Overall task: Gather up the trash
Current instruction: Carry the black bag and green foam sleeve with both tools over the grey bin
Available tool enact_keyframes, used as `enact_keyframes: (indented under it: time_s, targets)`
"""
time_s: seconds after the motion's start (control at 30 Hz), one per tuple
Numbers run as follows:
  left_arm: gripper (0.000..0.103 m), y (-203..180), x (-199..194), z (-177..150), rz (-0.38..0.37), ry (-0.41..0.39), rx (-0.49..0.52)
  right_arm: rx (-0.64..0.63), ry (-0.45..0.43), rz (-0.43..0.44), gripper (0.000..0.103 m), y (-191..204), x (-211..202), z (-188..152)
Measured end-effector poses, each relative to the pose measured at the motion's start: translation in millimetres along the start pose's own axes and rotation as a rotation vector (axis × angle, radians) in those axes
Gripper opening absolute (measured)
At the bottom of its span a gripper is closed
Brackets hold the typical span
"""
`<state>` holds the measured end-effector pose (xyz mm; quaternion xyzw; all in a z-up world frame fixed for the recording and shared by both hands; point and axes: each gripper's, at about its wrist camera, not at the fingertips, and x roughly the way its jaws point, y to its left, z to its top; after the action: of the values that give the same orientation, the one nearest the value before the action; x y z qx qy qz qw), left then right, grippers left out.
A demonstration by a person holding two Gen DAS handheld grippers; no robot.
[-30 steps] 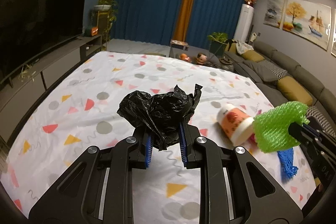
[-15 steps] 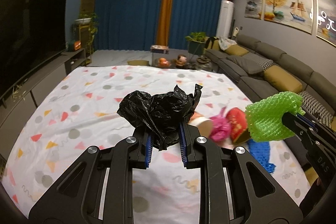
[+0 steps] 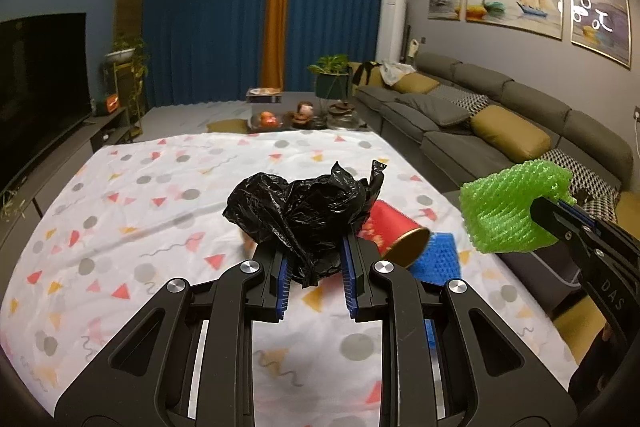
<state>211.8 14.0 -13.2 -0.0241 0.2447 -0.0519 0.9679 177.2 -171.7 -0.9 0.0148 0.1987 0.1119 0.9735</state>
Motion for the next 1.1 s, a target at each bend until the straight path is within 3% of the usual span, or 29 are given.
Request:
enact_keyframes:
  time_s: [0.47,1.1]
  targets:
    - [0.020,-52,19,1,-0.073,0.016,0.058,0.059,-0.015,-0.079,0.011,-41,-11,-5]
    - [0.020,-167,46,12,-0.236,0.009,0.168,0.146,-0.029,-0.262,0.011,-120,-26,-18]
